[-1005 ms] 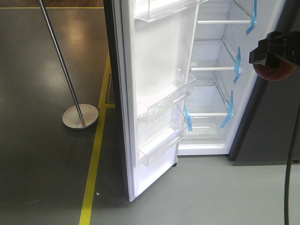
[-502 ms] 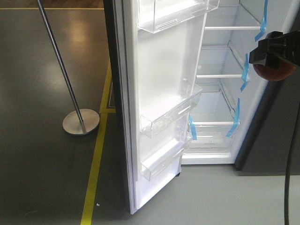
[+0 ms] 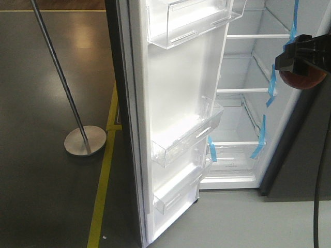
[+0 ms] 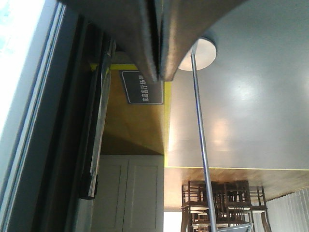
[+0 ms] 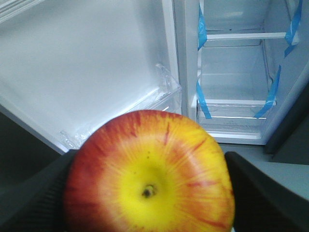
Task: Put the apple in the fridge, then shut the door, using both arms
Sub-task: 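Approach the refrigerator door shelves with the apple in the right gripper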
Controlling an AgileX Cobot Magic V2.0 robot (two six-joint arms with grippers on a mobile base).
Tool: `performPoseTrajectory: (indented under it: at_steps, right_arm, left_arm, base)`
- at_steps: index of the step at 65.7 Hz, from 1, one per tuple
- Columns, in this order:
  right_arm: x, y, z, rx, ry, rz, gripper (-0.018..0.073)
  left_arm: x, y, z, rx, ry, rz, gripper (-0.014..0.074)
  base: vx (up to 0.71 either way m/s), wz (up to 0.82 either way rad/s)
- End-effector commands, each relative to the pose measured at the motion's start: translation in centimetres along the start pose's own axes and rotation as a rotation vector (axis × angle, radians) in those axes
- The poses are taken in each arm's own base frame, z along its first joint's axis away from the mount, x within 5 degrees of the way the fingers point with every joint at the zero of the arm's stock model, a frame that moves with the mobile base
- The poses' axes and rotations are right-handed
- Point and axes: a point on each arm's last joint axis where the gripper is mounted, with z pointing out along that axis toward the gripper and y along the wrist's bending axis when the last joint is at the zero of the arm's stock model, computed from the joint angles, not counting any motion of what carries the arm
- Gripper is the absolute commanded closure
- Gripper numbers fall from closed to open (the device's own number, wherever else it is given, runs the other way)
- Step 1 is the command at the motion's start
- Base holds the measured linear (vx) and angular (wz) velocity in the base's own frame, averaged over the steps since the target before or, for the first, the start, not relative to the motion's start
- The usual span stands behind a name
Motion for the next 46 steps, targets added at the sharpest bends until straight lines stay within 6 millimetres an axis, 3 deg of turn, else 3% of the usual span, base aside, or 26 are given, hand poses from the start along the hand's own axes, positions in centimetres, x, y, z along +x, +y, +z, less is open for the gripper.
performPoseTrajectory:
  at_steps: [1, 46]
  right_arm:
    - [-1.46, 0.33, -1.92, -0.001, -0.129, -0.013, 0.0410]
    - [-1.46, 0.33, -1.92, -0.001, -0.129, -0.013, 0.0410]
  left_arm:
    - [-0.18, -0.16, -0.03, 0.023, -0.066, -0.010, 0.0603]
    - [-0.18, -0.16, -0.03, 0.023, -0.066, -0.010, 0.0603]
  base:
    - [0.10, -0.03]
    - [0.09, -0.01]
